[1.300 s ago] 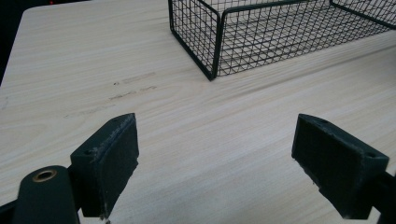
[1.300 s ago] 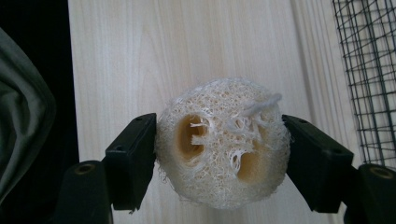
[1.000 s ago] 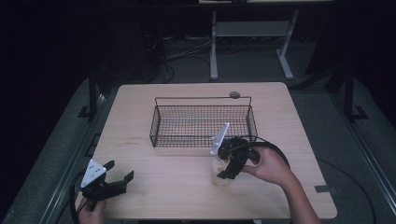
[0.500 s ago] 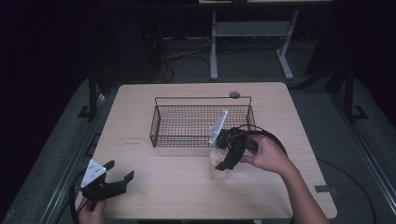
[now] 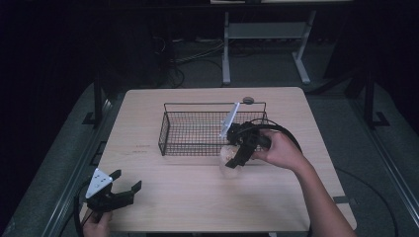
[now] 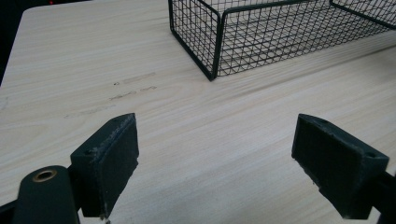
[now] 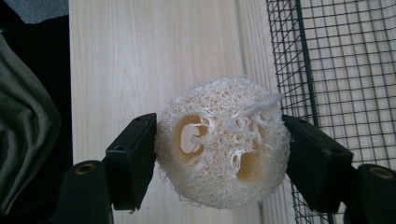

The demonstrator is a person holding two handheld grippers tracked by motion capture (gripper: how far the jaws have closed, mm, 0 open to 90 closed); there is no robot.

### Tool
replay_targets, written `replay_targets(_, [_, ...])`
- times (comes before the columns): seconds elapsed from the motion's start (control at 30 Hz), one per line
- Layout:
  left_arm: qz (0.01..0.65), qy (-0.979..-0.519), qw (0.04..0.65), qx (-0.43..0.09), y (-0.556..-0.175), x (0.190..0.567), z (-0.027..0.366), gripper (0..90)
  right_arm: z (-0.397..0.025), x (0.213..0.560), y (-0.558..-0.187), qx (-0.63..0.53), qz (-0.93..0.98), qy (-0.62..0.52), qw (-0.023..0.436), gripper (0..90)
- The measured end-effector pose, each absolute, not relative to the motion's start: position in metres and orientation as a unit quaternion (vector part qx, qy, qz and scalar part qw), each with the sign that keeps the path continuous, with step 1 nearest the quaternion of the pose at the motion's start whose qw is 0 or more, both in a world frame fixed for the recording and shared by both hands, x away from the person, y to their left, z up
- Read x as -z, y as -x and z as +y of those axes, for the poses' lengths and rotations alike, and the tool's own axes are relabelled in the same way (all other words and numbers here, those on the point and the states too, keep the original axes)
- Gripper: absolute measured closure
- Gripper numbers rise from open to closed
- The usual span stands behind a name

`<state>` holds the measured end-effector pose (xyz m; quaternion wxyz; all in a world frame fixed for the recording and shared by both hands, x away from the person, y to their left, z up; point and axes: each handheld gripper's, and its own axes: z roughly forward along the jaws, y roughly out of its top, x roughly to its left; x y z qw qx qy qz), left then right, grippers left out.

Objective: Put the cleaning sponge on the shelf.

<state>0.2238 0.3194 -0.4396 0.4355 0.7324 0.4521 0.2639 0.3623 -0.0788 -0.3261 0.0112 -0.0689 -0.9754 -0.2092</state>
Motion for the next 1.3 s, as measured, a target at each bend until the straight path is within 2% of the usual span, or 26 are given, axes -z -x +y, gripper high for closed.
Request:
replay_targets(0.6, [0.453,-0.732,0.435,-0.264,-0.224,0.44,0.32,13.9,-0.079,0.305,-0.375,0.213,-0.974,0.077,-0.006,29.2])
replay_targets(1.3, [0.45,-0.733,0.436,-0.264,-0.223,0.439,0.319,13.9,-0.077,0.298,-0.383,0.207,-0.975,0.081,-0.009,29.2])
